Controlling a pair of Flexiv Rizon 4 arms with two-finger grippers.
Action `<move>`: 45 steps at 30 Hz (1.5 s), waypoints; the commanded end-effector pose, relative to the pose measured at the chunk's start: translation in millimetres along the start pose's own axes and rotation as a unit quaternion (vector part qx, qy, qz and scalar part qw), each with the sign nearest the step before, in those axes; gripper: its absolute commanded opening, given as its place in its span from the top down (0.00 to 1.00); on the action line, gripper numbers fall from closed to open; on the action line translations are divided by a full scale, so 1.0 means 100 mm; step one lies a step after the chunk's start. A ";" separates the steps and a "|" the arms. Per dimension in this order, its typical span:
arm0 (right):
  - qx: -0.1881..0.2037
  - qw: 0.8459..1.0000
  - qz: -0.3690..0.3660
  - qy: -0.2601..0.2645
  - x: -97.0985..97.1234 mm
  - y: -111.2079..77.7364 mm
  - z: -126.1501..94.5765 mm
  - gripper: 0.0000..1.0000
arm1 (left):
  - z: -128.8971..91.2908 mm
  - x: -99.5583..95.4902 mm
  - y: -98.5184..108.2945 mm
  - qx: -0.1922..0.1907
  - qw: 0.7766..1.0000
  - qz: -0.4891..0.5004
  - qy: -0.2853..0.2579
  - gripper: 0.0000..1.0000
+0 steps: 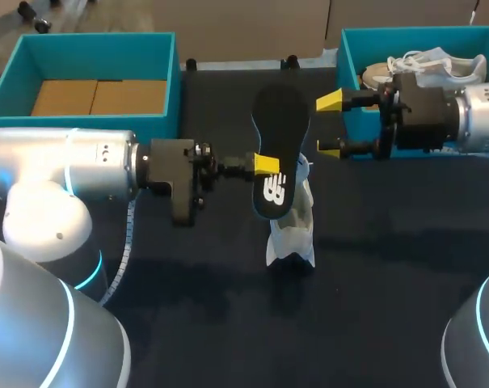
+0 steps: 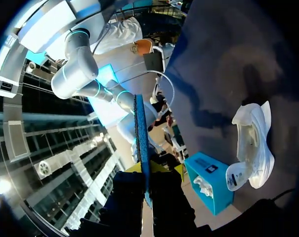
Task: Take the shoe out of the shoebox, open the shoe tongue, remove and reinsert the insole, then place the shoe into the shoebox
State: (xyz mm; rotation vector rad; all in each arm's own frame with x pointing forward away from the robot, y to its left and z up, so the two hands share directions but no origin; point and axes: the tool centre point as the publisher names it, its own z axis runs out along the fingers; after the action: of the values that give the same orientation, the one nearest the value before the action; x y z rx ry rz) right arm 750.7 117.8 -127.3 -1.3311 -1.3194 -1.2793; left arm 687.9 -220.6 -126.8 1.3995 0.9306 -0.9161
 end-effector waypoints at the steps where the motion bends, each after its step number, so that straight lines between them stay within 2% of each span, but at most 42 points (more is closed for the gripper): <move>1: 0.006 1.000 0.000 -0.001 -0.01 0.05 0.08 0.00 | 0.13 0.04 0.02 -0.015 1.000 0.000 0.001 1.00; 5: 0.010 1.000 -0.002 -0.001 0.01 0.04 0.10 0.00 | 0.17 0.09 0.05 -0.021 1.000 -0.001 0.003 1.00; 10: 0.013 1.000 -0.004 0.001 0.04 0.03 0.13 0.23 | 0.22 0.15 0.07 -0.025 1.000 -0.001 0.007 1.00; 14: 0.015 1.000 -0.004 0.002 0.05 0.02 0.15 0.27 | 0.24 0.20 0.08 -0.028 1.000 0.002 0.012 1.00; 19: 0.021 1.000 -0.003 0.006 0.05 0.00 0.20 0.36 | 0.28 0.26 0.10 -0.036 0.999 0.003 0.017 1.00; 25: 0.025 1.000 -0.002 0.008 0.04 -0.01 0.24 0.50 | 0.34 0.30 0.10 -0.047 0.999 0.001 0.017 1.00; 33: 0.029 1.000 0.000 0.010 0.02 0.01 0.27 0.55 | 0.39 0.28 0.08 -0.049 0.999 0.000 0.010 1.00; 41: 0.031 0.999 0.001 0.010 0.00 0.02 0.28 0.82 | 0.38 0.27 0.06 -0.056 0.998 -0.003 0.008 1.00; 45: 0.033 0.999 0.003 0.009 -0.01 0.03 0.29 1.00 | 0.39 0.27 0.04 -0.054 0.998 -0.006 0.009 1.00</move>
State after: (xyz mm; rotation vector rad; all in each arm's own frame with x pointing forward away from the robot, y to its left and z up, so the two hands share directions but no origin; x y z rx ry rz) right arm 754.1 143.5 -131.2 -1.2750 -1.3303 -1.2354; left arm 704.0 -257.2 -151.4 1.3137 0.9842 -0.8571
